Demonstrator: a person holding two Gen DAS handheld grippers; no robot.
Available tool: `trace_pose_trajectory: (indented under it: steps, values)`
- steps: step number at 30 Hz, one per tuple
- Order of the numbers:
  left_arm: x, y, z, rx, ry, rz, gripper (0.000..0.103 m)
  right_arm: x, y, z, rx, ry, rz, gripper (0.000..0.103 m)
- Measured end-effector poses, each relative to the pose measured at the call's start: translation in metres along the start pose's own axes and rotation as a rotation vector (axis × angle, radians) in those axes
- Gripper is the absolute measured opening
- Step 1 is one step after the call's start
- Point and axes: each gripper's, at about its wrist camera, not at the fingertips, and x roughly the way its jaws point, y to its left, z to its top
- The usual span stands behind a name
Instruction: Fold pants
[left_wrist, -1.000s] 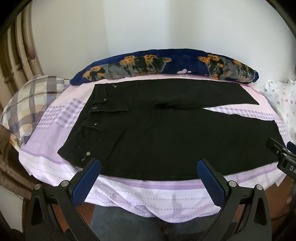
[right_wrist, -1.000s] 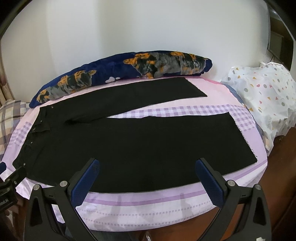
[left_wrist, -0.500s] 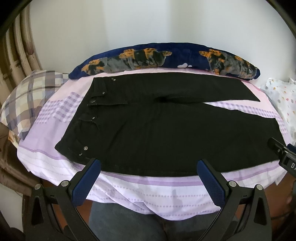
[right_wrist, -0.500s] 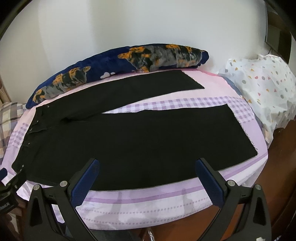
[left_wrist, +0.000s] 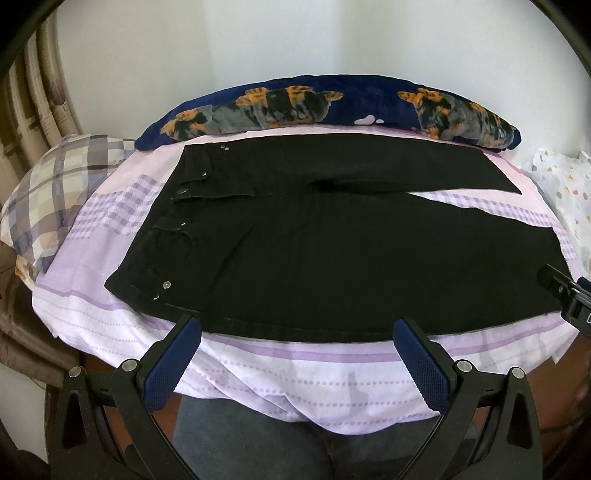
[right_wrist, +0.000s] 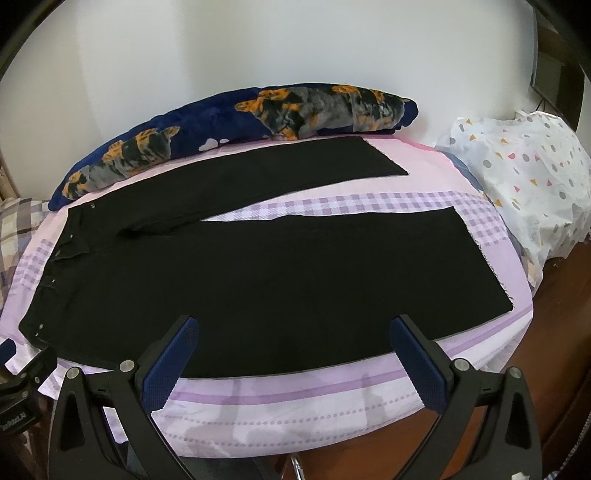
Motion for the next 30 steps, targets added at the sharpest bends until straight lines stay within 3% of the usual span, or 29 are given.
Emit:
trace_pose_trajectory:
  steps: [30]
  values:
    - [-0.018,0.001,0.0,0.001,-0.065,0.005,0.103,-0.011,-0.002,0.001,-0.001,-0.061,-0.01,0.101]
